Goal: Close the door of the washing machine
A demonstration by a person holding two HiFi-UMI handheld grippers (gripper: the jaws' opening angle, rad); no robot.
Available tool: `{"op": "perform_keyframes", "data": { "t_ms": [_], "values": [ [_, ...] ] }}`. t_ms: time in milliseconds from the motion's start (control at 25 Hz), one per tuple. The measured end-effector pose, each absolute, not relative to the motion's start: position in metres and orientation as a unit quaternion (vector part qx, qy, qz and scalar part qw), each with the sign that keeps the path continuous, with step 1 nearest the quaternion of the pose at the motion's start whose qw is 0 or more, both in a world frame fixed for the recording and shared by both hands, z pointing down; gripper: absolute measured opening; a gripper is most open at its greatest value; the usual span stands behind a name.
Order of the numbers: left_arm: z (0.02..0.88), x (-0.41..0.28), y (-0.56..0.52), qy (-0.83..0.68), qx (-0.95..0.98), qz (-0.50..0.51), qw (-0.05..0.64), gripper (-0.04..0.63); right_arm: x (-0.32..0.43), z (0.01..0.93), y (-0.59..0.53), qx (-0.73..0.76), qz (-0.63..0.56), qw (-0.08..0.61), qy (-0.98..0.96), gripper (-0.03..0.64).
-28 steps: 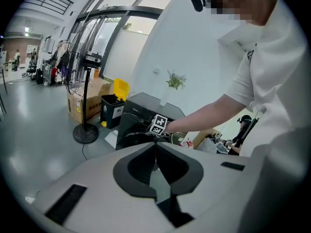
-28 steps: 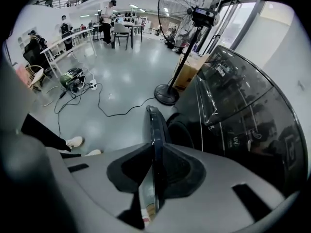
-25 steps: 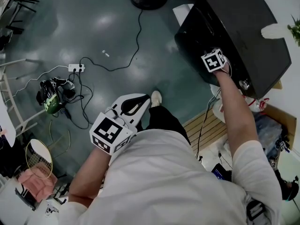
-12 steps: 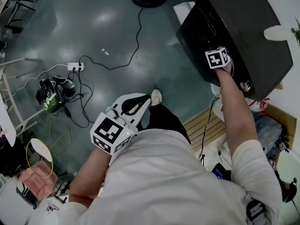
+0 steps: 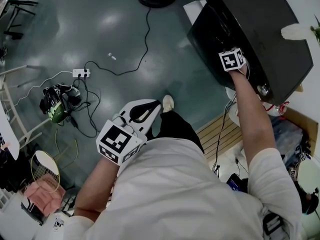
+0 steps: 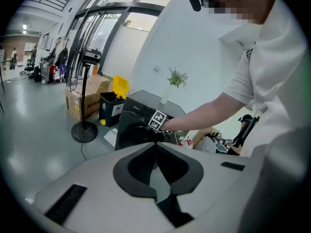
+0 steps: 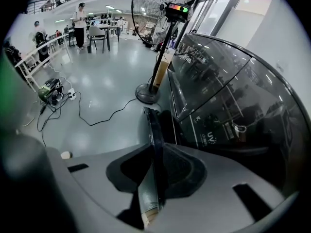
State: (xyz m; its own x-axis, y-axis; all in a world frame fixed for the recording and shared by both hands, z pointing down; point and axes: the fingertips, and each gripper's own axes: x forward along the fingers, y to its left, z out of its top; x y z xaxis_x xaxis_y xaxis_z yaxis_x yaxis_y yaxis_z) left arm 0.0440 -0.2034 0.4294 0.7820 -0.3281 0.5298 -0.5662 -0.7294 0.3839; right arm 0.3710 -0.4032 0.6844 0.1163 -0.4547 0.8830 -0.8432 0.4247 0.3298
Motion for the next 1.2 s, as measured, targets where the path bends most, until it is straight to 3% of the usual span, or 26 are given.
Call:
{"op": "perform_keyframes", "data": {
  "t_ms": [720, 840, 1040, 1200],
  "values": [
    [0.429, 0.033, -0.195, -0.232, 0.908, 0.217, 0.273, 0.02, 0.373, 0.677, -0.404, 0.522, 0.201, 0.531, -0.637, 0.095],
    [0.425, 0.029, -0.192, -0.224, 0.912, 0.217, 0.267, 0.02, 0.368, 0.67, -0.395, 0.519, 0.202, 0.525, -0.644, 0.126],
    [0.42, 0.021, -0.186, -0.204, 0.921, 0.214, 0.254, 0.02, 0.346, 0.641, -0.381, 0.528, 0.191, 0.483, -0.672, 0.127],
    [0.412, 0.019, -0.181, -0.179, 0.931, 0.209, 0.242, 0.02, 0.321, 0.612, -0.359, 0.537, 0.187, 0.437, -0.697, 0.088]
  ]
}}
